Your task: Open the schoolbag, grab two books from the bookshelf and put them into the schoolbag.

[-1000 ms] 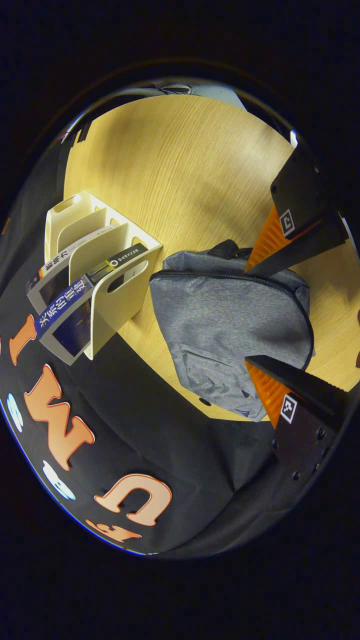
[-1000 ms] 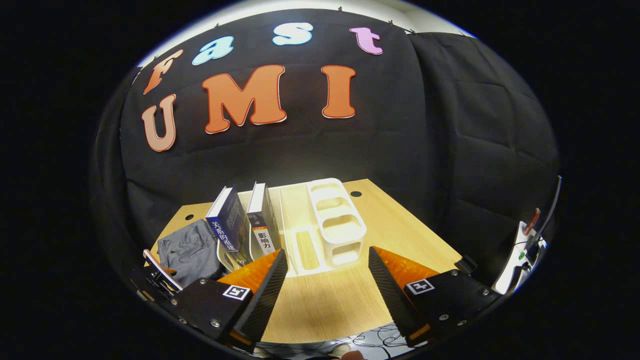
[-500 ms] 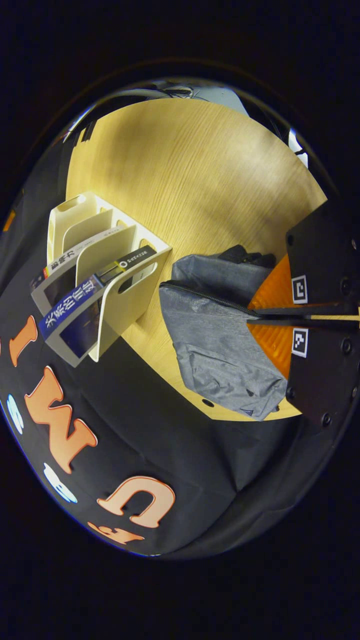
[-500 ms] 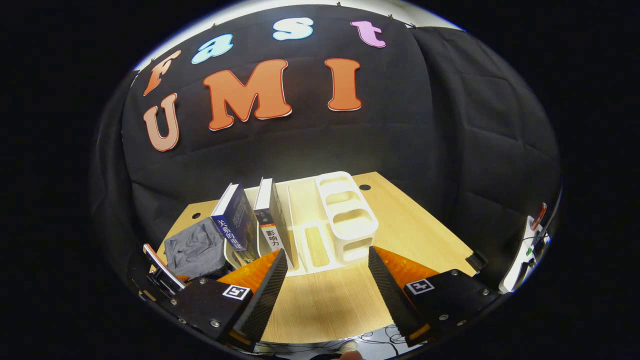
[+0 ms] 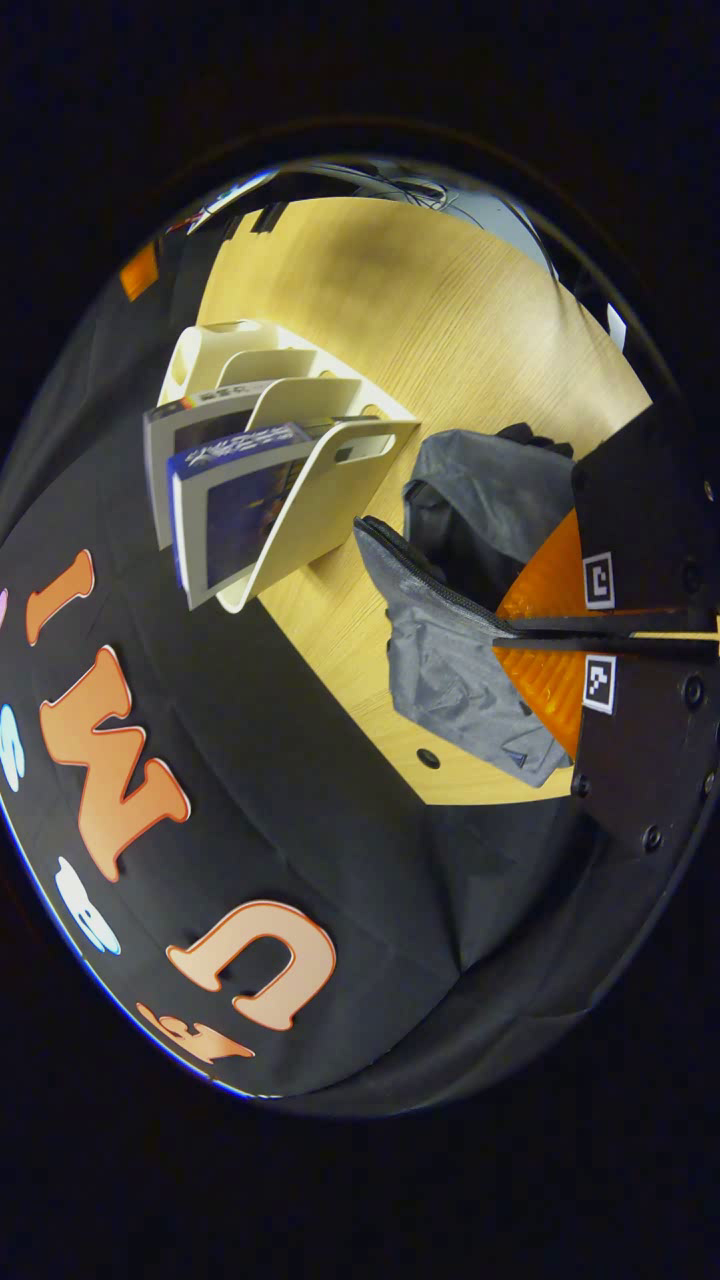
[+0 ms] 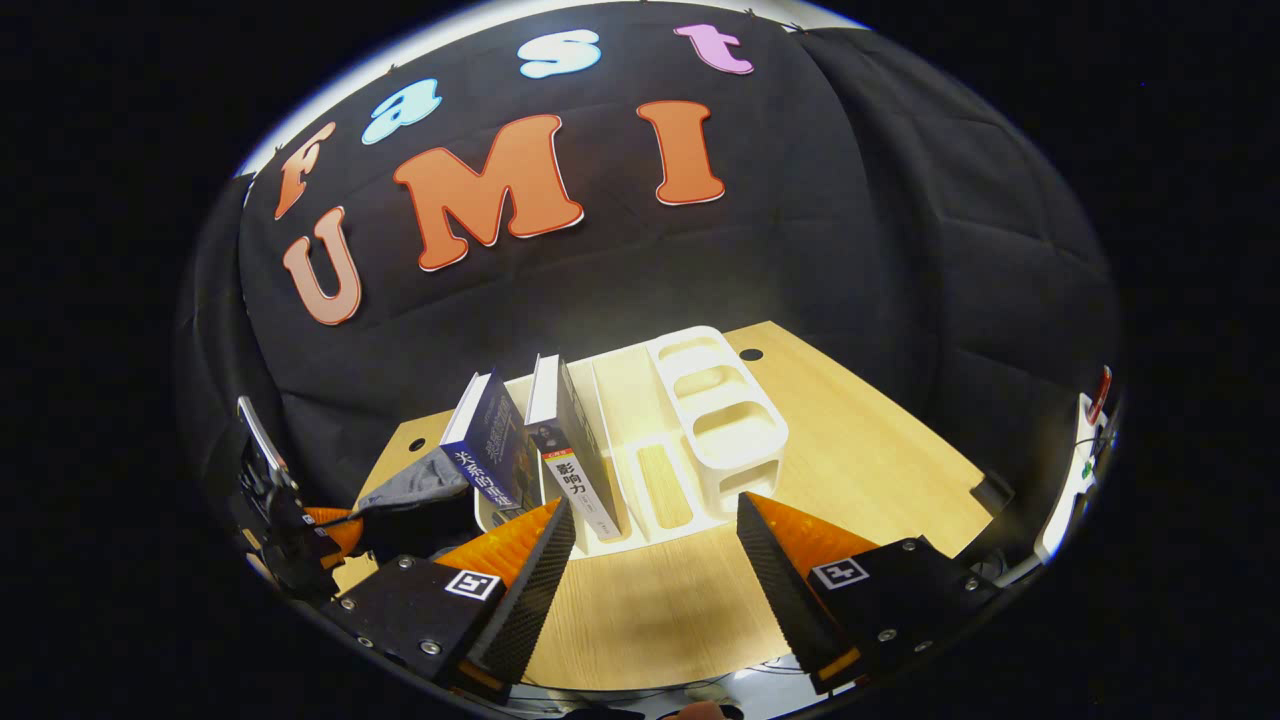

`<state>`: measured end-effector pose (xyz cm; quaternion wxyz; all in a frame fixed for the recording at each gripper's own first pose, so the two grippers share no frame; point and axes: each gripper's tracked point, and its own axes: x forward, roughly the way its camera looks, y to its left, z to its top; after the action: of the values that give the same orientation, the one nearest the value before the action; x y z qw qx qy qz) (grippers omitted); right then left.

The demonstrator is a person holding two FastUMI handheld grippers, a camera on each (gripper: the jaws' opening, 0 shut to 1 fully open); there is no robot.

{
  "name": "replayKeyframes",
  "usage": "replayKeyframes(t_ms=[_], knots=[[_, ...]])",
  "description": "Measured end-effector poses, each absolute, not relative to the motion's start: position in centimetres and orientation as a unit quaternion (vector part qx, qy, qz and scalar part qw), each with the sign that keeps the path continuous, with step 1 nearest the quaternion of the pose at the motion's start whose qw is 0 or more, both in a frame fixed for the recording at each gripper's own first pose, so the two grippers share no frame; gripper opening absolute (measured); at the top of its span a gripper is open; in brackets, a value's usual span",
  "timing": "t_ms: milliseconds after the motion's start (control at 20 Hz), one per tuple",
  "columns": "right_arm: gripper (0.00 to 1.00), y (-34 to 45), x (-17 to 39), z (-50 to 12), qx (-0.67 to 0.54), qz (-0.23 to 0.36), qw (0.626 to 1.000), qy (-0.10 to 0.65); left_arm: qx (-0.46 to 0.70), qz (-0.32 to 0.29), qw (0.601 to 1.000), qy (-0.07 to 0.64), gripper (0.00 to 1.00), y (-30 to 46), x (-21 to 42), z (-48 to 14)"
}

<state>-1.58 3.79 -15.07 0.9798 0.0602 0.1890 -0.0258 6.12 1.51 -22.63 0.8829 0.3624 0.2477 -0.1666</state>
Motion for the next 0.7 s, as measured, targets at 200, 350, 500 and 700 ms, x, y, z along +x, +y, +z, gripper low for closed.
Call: replayKeyframes(t_ms=[200,350,500,700], knots=[[0.97,4.8,-1.2,-15.6,0.065,-0.025,0.978,0.196,0.37,-0.162,0.887,0.222,0.02,2.6,9.4,-17.2],[0.98,5.7,-1.0,-15.0,0.053,-0.018,0.98,0.192,0.362,-0.161,0.891,0.223,0.02,3.4,11.4,-14.9],[0.98,5.7,-1.0,-14.9,0.048,-0.023,0.98,0.19,0.362,-0.158,0.891,0.222,0.02,4.4,12.6,-13.3],[0.97,6.2,-1.3,-15.5,0.062,-0.023,0.977,0.203,0.343,-0.164,0.895,0.231,0.02,4.8,14.1,-11.7]])
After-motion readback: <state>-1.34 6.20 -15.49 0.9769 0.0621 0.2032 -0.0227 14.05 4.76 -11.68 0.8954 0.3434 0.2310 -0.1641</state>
